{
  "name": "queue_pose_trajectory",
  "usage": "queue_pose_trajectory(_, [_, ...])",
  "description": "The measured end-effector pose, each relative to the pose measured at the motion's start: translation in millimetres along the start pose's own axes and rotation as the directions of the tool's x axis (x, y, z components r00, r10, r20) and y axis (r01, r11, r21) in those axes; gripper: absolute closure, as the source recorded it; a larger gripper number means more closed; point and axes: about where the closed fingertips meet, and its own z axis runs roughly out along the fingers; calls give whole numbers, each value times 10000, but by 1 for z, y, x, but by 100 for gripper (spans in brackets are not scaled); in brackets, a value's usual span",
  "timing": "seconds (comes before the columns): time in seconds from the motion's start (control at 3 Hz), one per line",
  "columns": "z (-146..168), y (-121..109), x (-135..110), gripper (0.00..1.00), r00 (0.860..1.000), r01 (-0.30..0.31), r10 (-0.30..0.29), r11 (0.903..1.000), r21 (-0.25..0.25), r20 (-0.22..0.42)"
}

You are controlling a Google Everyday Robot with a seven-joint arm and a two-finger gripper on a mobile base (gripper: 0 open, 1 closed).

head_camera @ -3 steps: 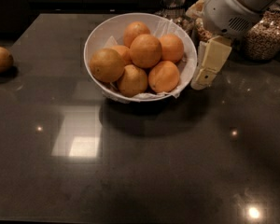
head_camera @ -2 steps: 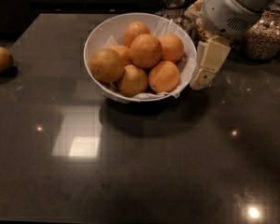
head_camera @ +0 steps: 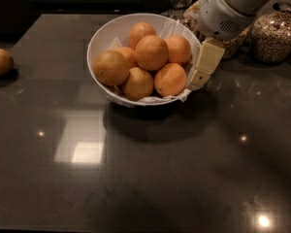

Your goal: Pick orange from white bowl

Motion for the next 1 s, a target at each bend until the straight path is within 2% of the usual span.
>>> queue_pose_trajectory(0.67, [19, -29, -5, 0, 9979, -576, 562, 9974, 440, 325])
queue_pose_trajectory(1.0, [26, -33, -20, 0, 9890, -805, 783, 9967, 129, 1252])
